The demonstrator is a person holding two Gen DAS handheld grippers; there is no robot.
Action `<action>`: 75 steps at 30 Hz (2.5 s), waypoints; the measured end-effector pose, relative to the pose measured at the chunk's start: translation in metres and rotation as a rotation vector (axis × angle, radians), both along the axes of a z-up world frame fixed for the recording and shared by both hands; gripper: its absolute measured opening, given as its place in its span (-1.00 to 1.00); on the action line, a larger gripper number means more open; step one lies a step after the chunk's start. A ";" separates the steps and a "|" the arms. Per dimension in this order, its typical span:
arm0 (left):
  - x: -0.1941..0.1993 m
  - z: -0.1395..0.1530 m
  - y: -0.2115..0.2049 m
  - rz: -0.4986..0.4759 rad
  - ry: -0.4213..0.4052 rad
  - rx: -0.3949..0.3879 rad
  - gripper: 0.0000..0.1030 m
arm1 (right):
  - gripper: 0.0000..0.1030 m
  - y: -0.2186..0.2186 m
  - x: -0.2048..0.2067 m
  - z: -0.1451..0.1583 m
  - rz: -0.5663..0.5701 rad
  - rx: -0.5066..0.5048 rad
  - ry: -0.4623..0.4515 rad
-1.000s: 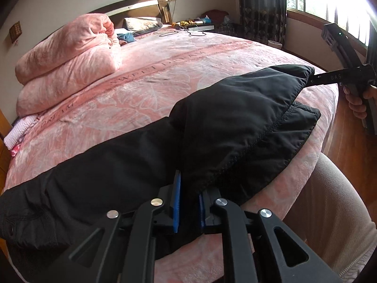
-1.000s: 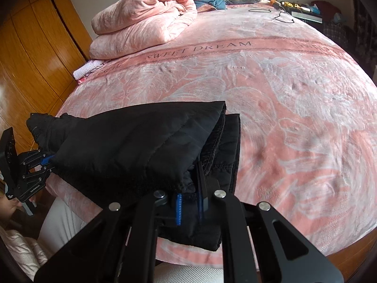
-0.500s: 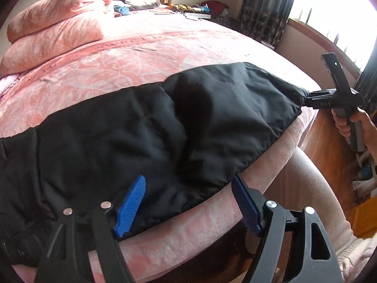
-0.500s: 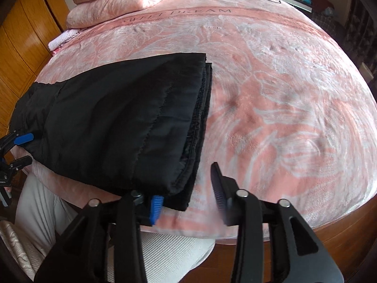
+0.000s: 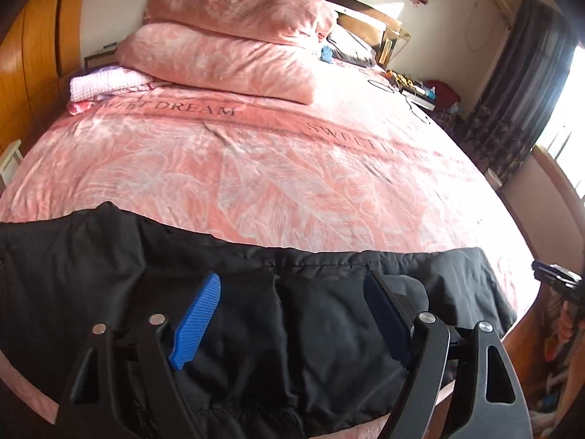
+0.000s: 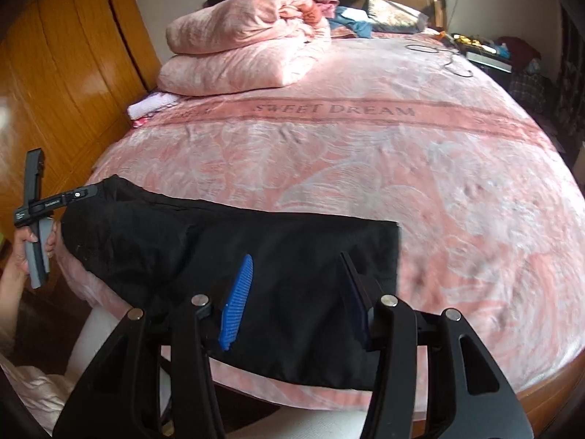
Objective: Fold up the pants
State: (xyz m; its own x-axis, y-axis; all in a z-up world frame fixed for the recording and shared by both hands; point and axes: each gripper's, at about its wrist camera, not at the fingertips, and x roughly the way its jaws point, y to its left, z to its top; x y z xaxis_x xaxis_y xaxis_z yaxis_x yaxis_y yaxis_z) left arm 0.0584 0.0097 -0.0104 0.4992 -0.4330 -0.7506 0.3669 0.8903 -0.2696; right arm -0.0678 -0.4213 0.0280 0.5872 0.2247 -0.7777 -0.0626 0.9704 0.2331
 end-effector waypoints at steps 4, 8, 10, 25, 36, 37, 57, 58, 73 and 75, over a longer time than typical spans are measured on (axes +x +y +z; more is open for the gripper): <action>0.011 -0.010 0.017 0.043 0.027 0.053 0.58 | -0.08 0.082 0.077 -0.013 0.247 0.052 0.041; 0.020 -0.031 0.024 0.007 0.112 0.031 0.57 | -0.03 0.146 0.129 -0.045 0.422 -0.013 0.130; 0.021 -0.036 0.023 -0.029 0.122 0.025 0.57 | 0.32 0.163 0.141 -0.061 0.485 -0.069 0.172; 0.040 -0.030 0.022 0.021 0.078 -0.054 0.59 | -0.95 0.207 0.112 -0.064 0.563 -0.400 -0.030; 0.016 -0.050 -0.013 -0.083 0.123 -0.030 0.61 | -0.08 0.179 0.096 -0.092 0.426 -0.265 0.014; 0.011 -0.056 -0.019 -0.101 0.123 -0.007 0.61 | -0.08 0.166 0.093 -0.086 0.389 -0.204 0.019; 0.074 -0.037 0.006 -0.291 0.070 0.178 0.35 | -0.11 0.092 0.057 -0.100 0.070 -0.039 0.159; 0.083 -0.040 0.008 -0.329 0.086 0.180 0.35 | -0.11 0.093 0.055 -0.100 0.070 -0.032 0.158; 0.122 -0.098 -0.022 -0.579 0.203 0.324 0.03 | -0.09 0.097 0.057 -0.111 0.061 -0.050 0.211; 0.125 -0.102 -0.021 -0.558 0.204 0.319 -0.57 | -0.09 0.095 0.058 -0.113 0.052 -0.049 0.220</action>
State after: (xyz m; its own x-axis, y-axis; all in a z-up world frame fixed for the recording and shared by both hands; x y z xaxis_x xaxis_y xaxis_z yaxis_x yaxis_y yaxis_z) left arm 0.1833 -0.0113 -0.1122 0.0992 -0.3262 -0.9401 0.7645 0.6298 -0.1378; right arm -0.0096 -0.3267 -0.0851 0.3906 0.2093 -0.8965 -0.0658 0.9777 0.1996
